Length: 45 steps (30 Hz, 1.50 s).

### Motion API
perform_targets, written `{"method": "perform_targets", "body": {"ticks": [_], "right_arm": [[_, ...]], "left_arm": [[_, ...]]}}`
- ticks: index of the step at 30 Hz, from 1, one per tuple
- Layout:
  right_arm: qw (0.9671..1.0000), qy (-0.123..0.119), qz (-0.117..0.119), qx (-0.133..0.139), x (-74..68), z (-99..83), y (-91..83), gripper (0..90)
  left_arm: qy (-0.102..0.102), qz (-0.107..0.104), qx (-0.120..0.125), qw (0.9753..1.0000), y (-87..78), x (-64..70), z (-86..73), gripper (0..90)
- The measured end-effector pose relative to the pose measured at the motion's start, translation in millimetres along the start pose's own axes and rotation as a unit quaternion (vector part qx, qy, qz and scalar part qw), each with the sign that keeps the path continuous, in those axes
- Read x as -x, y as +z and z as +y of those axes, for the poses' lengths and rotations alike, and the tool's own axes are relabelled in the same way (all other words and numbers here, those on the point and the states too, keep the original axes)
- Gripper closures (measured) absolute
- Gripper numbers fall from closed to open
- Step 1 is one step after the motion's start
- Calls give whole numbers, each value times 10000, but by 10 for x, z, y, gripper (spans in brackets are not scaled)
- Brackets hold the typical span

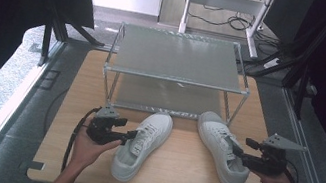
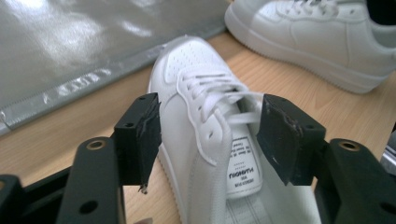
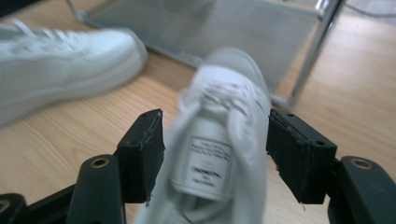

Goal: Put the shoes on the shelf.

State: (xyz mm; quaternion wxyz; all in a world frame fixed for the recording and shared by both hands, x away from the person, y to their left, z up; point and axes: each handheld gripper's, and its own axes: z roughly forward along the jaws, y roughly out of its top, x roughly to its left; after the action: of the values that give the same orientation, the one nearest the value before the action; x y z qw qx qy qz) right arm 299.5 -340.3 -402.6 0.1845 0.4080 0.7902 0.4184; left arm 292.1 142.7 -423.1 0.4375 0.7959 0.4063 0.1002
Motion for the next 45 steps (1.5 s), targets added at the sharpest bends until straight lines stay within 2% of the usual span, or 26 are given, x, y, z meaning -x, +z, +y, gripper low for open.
{"method": "perform_targets", "body": {"ticks": [4, 6, 7, 11, 13, 14, 15, 16, 17, 24, 27, 28, 29, 30, 31, 32, 33, 34, 36, 37, 38, 39, 40, 41, 44, 45], "right_arm": [[9997, 28, -23, -225, 76, -49, 26, 379], [9992, 69, -18, -385, 130, -92, 19, 390], [9992, 69, -18, -385, 130, -92, 19, 390], [9980, 97, -46, -620, 168, -135, 56, 398], [9974, 45, -53, -723, 163, -132, 94, 404], [9974, 45, -53, -723, 163, -132, 94, 404], [9962, -42, -83, -869, 154, -120, 146, 419], [9962, -42, -83, -869, 154, -120, 146, 419], [9944, -110, -163, -1038, 162, -104, 196, 438], [9912, -133, -248, -1291, 218, -54, 313, 491], [9867, -264, -377, -1562, 205, -14, 432, 517], [9855, -303, -419, -1616, 200, -5, 466, 529], [9842, -343, -459, -1674, 197, 5, 497, 540], [9828, -388, -507, -1733, 199, 16, 529, 550], [9814, -387, -544, -1798, 204, 26, 562, 552], [9801, -388, -564, -1862, 213, 36, 596, 564], [9787, -404, -578, -1927, 220, 44, 627, 577], [9787, -404, -578, -1927, 220, 44, 627, 577], [9711, -505, -845, -2176, 229, 60, 717, 624], [9687, -512, -913, -2251, 227, 58, 746, 641], [9687, -512, -913, -2251, 227, 58, 746, 641], [9643, -530, -1012, -2387, 228, 46, 810, 684], [9643, -530, -1012, -2387, 228, 46, 810, 684], [9624, -493, -1049, -2457, 229, 34, 867, 722], [9622, -413, -987, -2503, 232, 43, 883, 749], [9608, -437, -1029, -2536, 231, 48, 892, 773]], "left_arm": [[24, 76, -161, 9998, -7, -16, -18, 424], [77, 120, -404, 9991, -1, -20, -36, 427], [77, 120, -404, 9991, -1, -20, -36, 427], [194, 201, -713, 9971, 54, 12, -47, 419], [319, 336, -912, 9948, 113, 49, -24, 425], [319, 336, -912, 9948, 113, 49, -24, 434], [408, 513, -1048, 9923, 162, 62, -5, 440], [408, 513, -1048, 9923, 162, 62, -5, 446], [515, 651, -1154, 9898, 203, 67, 11, 442], [602, 705, -1384, 9860, 257, 87, 52, 460], [595, 725, -1601, 9826, 340, 83, 84, 465], [595, 725, -1601, 9826, 340, 83, 84, 465], [661, 782, -1748, 9793, 404, 89, 89, 466], [661, 782, -1748, 9793, 404, 89, 89, 469], [651, 791, -1885, 9767, 477, 82, 96, 478], [651, 791, -1885, 9767, 477, 82, 96, 489], [594, 834, -2047, 9735, 563, 62, 94, 512], [594, 834, -2047, 9735, 563, 62, 94, 538], [435, 837, -2174, 9715, 614, 46, 112, 577], [424, 849, -2204, 9708, 625, 53, 115, 601], [424, 849, -2204, 9708, 625, 53, 115, 633], [429, 858, -2274, 9691, 656, 76, 115, 673], [429, 858, -2274, 9691, 656, 76, 115, 711], [465, 984, -2332, 9663, 703, 87, 106, 725], [456, 1142, -2328, 9647, 742, 99, 87, 761], [500, 1290, -2326, 9627, 751, 131, 84, 771]]}}
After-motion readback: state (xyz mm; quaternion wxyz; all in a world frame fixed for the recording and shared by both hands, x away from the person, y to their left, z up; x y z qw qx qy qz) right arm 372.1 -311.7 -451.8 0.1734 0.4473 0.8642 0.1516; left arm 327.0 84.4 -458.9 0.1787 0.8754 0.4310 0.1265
